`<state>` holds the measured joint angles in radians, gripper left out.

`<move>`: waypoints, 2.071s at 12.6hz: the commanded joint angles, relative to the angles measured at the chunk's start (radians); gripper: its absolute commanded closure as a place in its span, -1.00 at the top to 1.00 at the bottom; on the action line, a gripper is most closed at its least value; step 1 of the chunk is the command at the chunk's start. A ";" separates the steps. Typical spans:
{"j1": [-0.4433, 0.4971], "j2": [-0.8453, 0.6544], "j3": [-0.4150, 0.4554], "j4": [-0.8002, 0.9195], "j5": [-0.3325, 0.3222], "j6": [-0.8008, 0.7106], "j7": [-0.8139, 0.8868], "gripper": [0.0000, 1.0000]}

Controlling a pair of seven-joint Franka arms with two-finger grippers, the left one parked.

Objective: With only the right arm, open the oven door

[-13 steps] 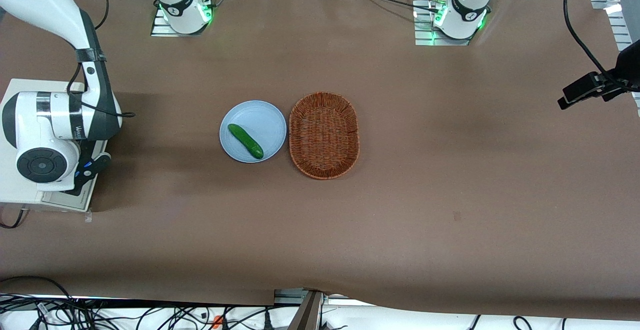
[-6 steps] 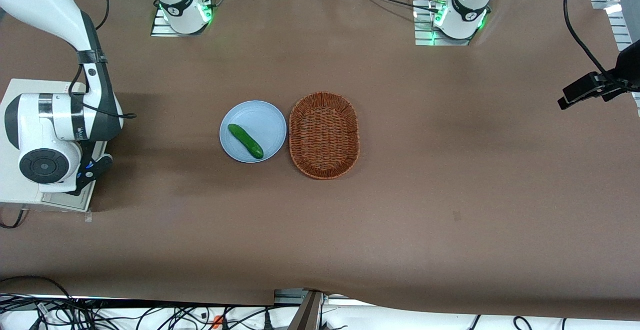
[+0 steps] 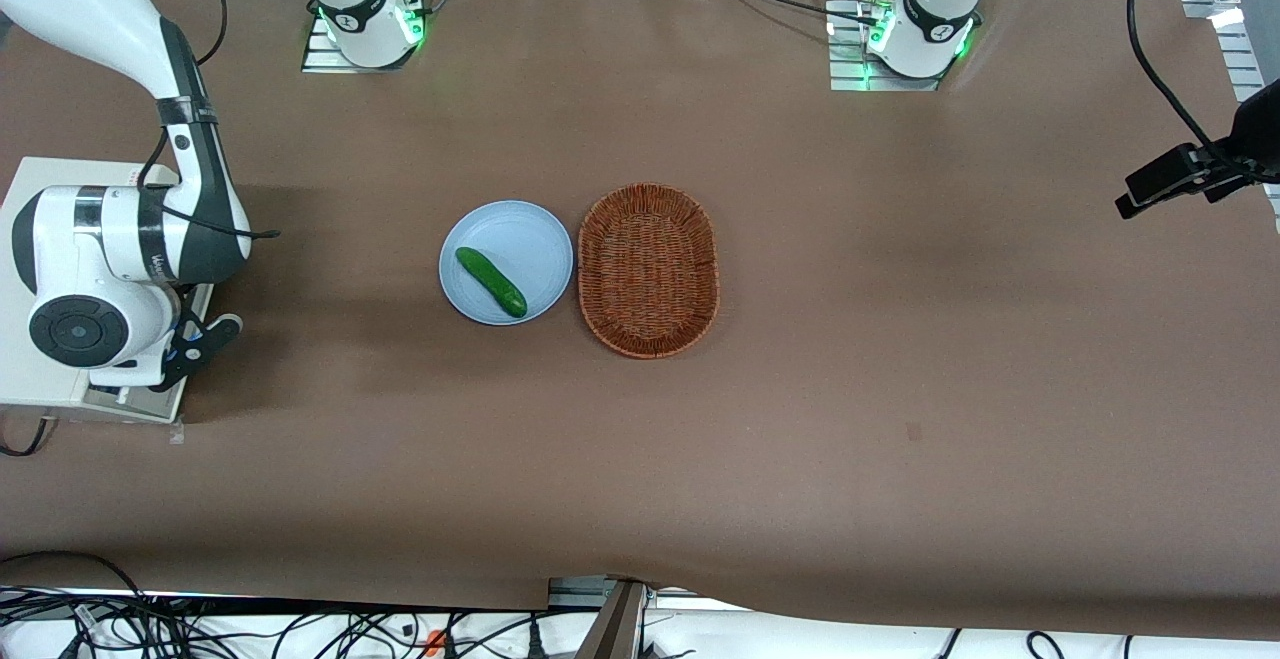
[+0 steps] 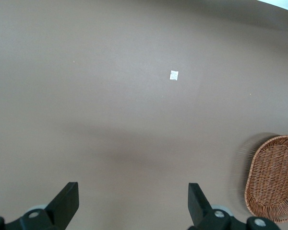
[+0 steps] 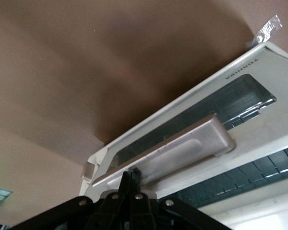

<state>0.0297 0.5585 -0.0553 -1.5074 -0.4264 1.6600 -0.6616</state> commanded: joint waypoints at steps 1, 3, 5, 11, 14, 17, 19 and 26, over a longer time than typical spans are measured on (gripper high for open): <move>-0.013 0.043 0.000 -0.007 0.046 0.044 0.027 -1.00; -0.011 0.052 0.000 -0.008 0.070 0.070 0.057 -1.00; -0.011 0.063 0.002 -0.008 0.102 0.084 0.079 -1.00; -0.013 0.144 0.002 -0.008 0.210 0.176 0.117 -1.00; -0.014 0.167 0.002 -0.008 0.268 0.211 0.180 -1.00; -0.014 0.181 0.002 -0.010 0.377 0.216 0.209 -1.00; -0.019 0.181 0.002 -0.011 0.438 0.205 0.278 -1.00; -0.002 0.117 0.006 -0.001 0.472 0.170 0.358 -0.63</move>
<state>0.0293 0.7313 -0.0506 -1.5022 0.0406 1.8559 -0.3068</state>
